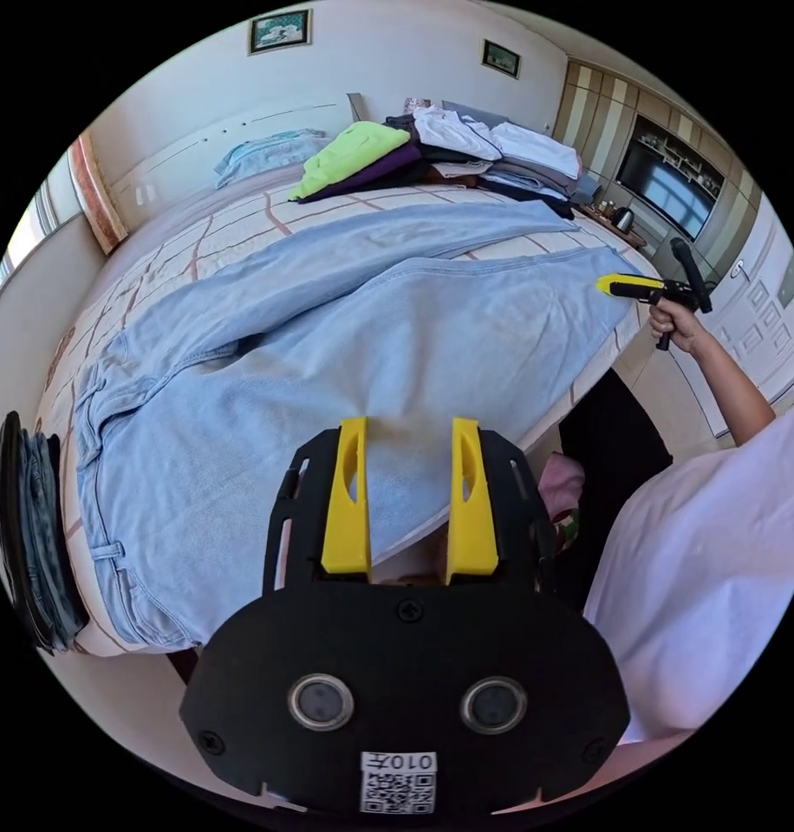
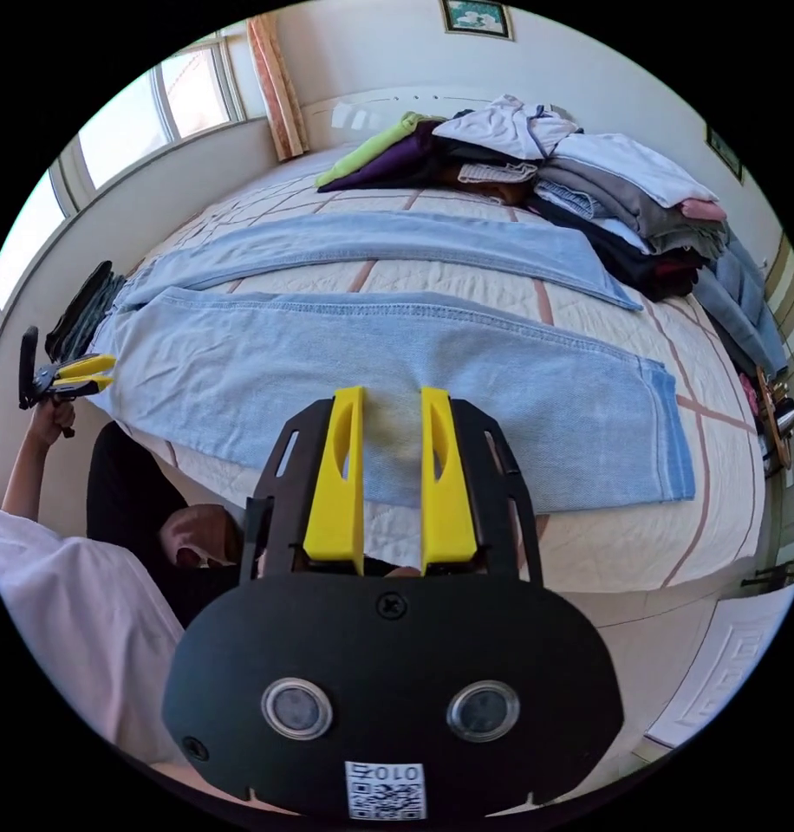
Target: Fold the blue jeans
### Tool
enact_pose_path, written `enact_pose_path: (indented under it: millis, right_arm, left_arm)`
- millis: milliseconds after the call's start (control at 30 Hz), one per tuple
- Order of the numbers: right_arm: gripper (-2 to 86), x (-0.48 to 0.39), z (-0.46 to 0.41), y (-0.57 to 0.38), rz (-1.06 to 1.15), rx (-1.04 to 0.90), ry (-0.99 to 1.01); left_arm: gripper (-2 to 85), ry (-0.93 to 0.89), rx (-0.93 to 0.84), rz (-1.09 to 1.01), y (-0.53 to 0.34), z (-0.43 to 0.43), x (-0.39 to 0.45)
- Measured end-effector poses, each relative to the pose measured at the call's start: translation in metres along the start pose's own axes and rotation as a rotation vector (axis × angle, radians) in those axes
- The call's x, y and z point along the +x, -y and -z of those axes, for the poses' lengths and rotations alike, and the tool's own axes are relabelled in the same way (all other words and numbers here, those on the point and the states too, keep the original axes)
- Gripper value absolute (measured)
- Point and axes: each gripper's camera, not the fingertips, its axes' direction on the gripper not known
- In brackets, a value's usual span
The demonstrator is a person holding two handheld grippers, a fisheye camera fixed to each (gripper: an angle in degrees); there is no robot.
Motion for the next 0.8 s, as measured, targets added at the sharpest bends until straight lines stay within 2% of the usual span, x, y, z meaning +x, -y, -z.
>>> enact_pose_path:
  millis: [100, 200, 333, 400, 567, 800]
  right_arm:
    - [11.1, -0.013, 0.009, 0.017, 0.093, -0.074, -0.031]
    - [11.5, -0.024, 0.036, 0.043, 0.23, 0.026, -0.044]
    - [11.5, -0.017, 0.037, 0.105, 0.309, 0.04, -0.143]
    - [11.4, -0.013, 0.02, 0.157, 0.359, 0.003, -0.17]
    - [11.9, -0.006, -0.029, 0.261, 0.472, -0.16, -0.139]
    - [11.9, -0.02, -0.097, 0.345, 0.66, -0.471, -0.131]
  left_arm:
    - [12.4, 0.02, 0.083, 0.044, 0.002, 0.022, -0.019]
    - [12.2, 0.115, 0.048, 0.04, 0.02, 0.039, -0.055]
    - [11.2, 0.325, 0.024, -0.034, 0.084, 0.056, -0.113]
    - [10.6, 0.358, 0.02, -0.065, 0.122, 0.051, -0.142]
    - [11.3, 0.367, -0.197, -0.222, 0.235, -0.018, -0.21]
    - [12.8, 0.324, -0.45, -0.422, 0.298, -0.095, -0.244]
